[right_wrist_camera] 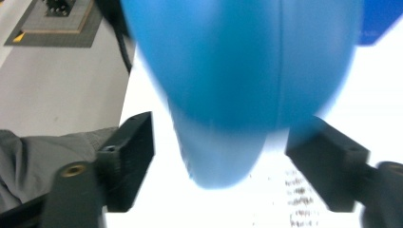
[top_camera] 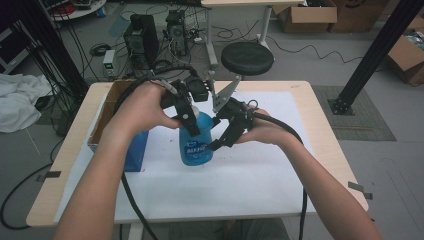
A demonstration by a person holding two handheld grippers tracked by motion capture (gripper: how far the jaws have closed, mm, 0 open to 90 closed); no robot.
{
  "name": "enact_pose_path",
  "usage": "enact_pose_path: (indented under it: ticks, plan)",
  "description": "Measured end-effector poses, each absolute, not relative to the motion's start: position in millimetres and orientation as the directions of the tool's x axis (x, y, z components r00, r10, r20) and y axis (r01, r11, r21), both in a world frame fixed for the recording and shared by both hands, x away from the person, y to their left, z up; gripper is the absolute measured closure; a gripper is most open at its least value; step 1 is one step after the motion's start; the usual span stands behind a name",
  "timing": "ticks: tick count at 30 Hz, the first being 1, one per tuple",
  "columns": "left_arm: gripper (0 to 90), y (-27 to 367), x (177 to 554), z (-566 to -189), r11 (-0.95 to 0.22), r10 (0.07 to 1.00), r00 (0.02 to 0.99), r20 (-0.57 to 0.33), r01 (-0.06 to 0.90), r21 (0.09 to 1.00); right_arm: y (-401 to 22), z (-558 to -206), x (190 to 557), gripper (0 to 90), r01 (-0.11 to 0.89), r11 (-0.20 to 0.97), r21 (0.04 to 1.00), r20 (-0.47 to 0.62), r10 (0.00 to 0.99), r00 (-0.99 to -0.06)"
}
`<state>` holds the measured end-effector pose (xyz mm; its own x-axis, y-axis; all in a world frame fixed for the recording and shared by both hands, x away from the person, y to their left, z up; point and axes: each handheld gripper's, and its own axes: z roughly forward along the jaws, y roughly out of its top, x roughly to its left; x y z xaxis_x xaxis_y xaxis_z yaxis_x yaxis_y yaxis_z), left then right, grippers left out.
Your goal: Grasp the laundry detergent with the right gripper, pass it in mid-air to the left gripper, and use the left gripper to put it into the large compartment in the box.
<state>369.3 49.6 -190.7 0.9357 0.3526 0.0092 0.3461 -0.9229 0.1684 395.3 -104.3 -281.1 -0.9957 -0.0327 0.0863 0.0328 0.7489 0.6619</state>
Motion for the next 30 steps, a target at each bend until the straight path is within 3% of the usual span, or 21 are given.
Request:
enact_pose_path:
  ticks: [4, 7, 11, 12, 20, 21, 30]
  plan:
    - [38.4, 58.8, 376.3, -179.3, -0.883, 0.453, 0.891, 0.003, 0.448, 0.141, -114.5, -283.2, 398.1, 22.0, 0.056, 0.775, 0.630, 0.073, 0.013, -0.997]
    - [38.4, 68.8, 384.2, -165.3, -0.820, 0.567, 0.823, 0.025, 0.561, 0.114, -128.8, -288.3, 404.2, 21.9, 0.113, 0.827, 0.551, 0.068, 0.090, -0.994]
    - [38.5, 77.8, 388.5, -153.7, -0.769, 0.637, 0.770, 0.046, 0.631, 0.102, -140.6, -291.3, 408.4, 22.1, 0.158, 0.872, 0.464, 0.044, 0.156, -0.987]
    - [38.4, 83.6, 391.1, -148.4, -0.730, 0.682, 0.730, 0.043, 0.675, 0.107, -150.4, -293.6, 411.4, 24.1, 0.187, 0.900, 0.394, 0.029, 0.191, -0.981]
    - [38.4, 129.5, 400.9, -116.4, -0.529, 0.848, 0.527, 0.050, 0.839, 0.126, -182.8, -297.0, 415.0, 25.9, 0.211, 0.942, 0.261, 0.001, 0.219, -0.976]
    - [38.4, 143.4, 402.0, -109.9, -0.458, 0.888, 0.457, 0.044, 0.878, 0.140, -192.2, -295.8, 414.9, 25.9, 0.223, 0.944, 0.241, 0.002, 0.229, -0.973]
    - [38.4, 195.7, 403.2, -91.1, -0.208, 0.978, 0.204, 0.041, 0.966, 0.153, -224.2, -290.9, 417.7, 26.3, 0.270, 0.943, 0.193, -0.025, 0.280, -0.960]
